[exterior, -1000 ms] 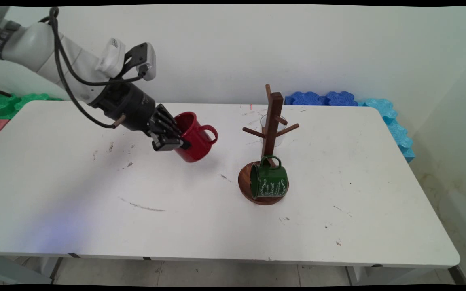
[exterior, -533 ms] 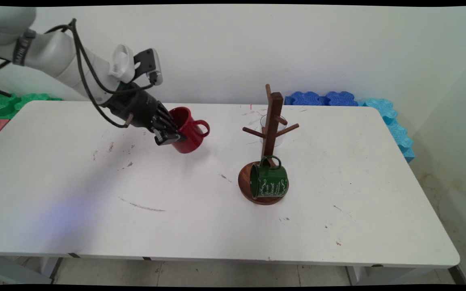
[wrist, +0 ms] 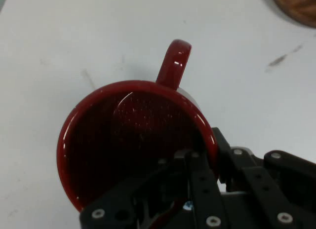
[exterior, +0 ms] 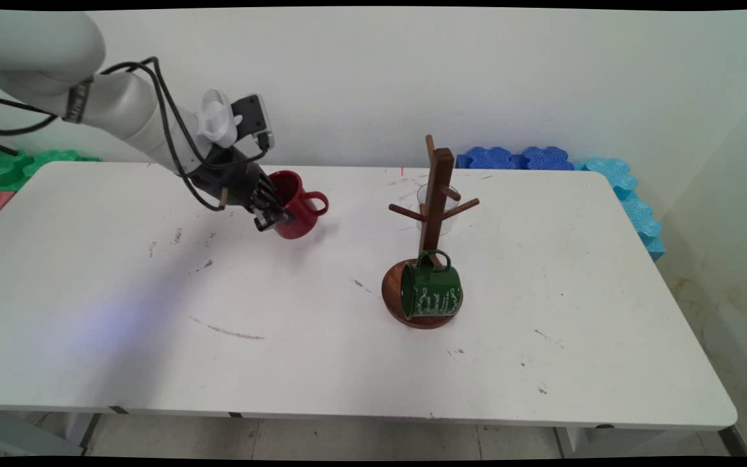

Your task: Place the picked object on the table

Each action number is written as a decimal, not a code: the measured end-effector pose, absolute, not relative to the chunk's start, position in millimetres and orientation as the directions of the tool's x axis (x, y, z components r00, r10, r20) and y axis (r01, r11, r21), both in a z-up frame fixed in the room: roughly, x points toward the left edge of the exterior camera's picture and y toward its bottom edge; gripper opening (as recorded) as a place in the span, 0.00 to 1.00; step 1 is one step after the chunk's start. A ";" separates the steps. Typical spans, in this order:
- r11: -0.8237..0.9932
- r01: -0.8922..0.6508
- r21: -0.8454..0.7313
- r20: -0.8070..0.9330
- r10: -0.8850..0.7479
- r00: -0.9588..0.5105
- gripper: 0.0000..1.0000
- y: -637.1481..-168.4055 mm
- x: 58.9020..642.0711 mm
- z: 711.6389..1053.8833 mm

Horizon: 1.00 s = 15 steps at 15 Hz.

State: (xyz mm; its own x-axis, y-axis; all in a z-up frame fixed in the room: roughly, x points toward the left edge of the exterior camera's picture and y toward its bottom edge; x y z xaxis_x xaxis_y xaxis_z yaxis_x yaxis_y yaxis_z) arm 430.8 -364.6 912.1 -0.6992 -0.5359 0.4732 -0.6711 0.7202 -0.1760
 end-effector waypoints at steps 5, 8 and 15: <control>0.705 -0.680 -0.201 0.444 -0.553 -0.705 0.00 -379.2 432.8 893.3; 0.705 -0.680 -0.201 0.427 -0.562 -0.708 0.00 -384.7 431.5 882.4; 0.709 -0.679 -0.189 0.398 -0.577 -0.713 0.00 -391.1 428.1 864.5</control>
State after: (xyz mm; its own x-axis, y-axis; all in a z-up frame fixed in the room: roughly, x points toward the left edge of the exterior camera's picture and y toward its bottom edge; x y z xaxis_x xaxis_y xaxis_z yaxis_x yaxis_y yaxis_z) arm 428.1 -391.1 864.5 -0.7134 -0.5769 0.3978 -0.6791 0.7092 -0.1893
